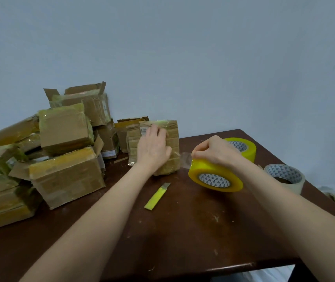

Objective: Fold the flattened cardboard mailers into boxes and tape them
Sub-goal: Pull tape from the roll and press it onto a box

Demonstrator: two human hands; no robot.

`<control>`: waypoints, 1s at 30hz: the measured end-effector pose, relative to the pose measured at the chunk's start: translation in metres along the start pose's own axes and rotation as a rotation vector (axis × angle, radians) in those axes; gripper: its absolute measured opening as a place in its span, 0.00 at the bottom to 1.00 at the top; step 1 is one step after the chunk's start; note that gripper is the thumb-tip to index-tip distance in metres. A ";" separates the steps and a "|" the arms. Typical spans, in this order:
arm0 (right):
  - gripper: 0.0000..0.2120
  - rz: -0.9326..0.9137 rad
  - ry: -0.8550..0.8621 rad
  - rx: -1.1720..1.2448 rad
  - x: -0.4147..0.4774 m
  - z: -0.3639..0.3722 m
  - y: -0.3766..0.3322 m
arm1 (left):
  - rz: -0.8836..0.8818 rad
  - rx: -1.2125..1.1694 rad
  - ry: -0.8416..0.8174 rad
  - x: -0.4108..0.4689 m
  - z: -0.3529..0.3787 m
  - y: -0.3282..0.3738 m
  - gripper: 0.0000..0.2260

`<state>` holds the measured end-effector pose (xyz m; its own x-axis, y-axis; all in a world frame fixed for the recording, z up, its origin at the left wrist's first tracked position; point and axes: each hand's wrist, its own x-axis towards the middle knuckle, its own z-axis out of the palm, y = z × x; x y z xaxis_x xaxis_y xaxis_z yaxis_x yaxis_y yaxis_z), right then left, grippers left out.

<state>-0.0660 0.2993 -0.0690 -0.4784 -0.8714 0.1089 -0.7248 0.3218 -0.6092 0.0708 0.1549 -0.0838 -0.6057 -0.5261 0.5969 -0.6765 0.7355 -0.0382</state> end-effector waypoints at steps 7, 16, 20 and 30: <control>0.06 0.026 -0.027 -0.114 0.014 0.003 -0.010 | -0.068 0.031 -0.186 0.050 -0.003 -0.023 0.32; 0.07 0.034 0.000 -0.069 0.024 0.007 -0.011 | -0.183 0.305 -0.055 0.036 -0.015 -0.037 0.24; 0.07 0.029 0.012 -0.084 0.022 0.010 -0.015 | -0.229 0.239 -0.039 0.007 -0.029 -0.038 0.24; 0.08 0.043 0.030 -0.134 0.011 0.018 -0.025 | -0.162 0.082 -0.574 -0.115 0.002 -0.008 0.20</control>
<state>-0.0442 0.2753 -0.0669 -0.5238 -0.8447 0.1099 -0.7619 0.4069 -0.5039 0.1448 0.2089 -0.1541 -0.6059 -0.7922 0.0735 -0.7956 0.6031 -0.0582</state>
